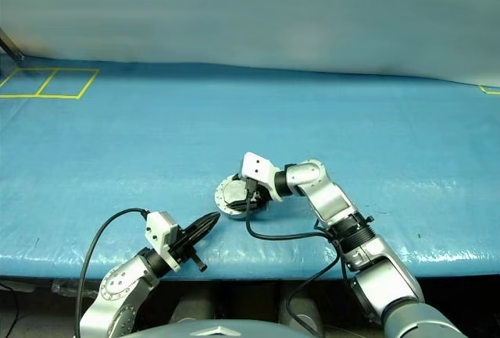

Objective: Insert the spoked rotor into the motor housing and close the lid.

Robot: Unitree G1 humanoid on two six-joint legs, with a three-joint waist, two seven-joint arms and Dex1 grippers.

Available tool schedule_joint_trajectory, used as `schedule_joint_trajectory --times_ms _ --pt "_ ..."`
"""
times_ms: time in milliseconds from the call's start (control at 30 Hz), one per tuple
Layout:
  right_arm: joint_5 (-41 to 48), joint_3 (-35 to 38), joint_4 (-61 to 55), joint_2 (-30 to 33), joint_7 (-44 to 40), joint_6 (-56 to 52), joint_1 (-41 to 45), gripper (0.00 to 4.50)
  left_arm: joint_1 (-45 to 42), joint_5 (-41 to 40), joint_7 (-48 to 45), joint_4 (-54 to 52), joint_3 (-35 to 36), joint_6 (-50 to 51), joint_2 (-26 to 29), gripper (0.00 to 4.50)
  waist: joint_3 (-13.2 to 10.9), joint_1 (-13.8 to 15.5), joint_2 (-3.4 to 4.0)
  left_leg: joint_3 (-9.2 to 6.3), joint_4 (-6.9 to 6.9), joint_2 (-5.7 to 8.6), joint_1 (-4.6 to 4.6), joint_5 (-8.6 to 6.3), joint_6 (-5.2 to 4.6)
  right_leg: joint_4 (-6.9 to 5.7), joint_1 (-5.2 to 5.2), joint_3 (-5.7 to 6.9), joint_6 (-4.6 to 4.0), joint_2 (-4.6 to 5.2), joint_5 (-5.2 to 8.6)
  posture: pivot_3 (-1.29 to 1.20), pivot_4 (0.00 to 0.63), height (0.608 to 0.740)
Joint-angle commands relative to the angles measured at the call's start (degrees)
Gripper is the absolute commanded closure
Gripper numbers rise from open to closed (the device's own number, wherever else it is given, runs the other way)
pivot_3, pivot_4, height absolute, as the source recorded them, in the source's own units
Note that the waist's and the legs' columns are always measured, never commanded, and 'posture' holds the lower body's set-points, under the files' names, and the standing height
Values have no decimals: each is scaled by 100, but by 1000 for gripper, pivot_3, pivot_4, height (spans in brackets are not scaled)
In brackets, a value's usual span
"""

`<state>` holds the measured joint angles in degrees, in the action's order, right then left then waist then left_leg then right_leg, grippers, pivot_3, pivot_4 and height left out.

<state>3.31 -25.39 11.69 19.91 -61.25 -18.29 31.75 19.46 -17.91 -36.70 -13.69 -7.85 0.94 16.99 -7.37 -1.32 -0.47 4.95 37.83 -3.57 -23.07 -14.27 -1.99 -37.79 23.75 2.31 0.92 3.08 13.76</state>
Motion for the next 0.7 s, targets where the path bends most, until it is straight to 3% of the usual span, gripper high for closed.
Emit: schedule_joint_trajectory --times_ms 33,400,533,700 --pt "-507 -270 405 105 326 -377 -120 1235 -5 -39 -19 -119 12 -24 8 4500 0 0 1 0 -1 0 0 0 0 0 0 0 0 1 0 0 150 740" --pt "-580 -466 241 389 264 -638 -228 1235 31 -26 -53 -119 -14 -45 28 4500 9 38 12 3 -5 1 12 -14 24 2 -5 37 5 45 2 0 150 740" --pt "-186 -391 -21 401 -84 -969 -321 1235 34 -31 -61 -117 -10 -40 35 4500 7 73 14 5 -12 4 11 -5 8 9 -4 39 5 46 2 0 150 740" --pt "-567 -398 175 341 539 -651 -309 1235 32 -37 -68 -120 -5 -30 46 4500 8 71 11 4 -32 6 9 -5 8 30 -4 41 4 48 2 0 150 740"
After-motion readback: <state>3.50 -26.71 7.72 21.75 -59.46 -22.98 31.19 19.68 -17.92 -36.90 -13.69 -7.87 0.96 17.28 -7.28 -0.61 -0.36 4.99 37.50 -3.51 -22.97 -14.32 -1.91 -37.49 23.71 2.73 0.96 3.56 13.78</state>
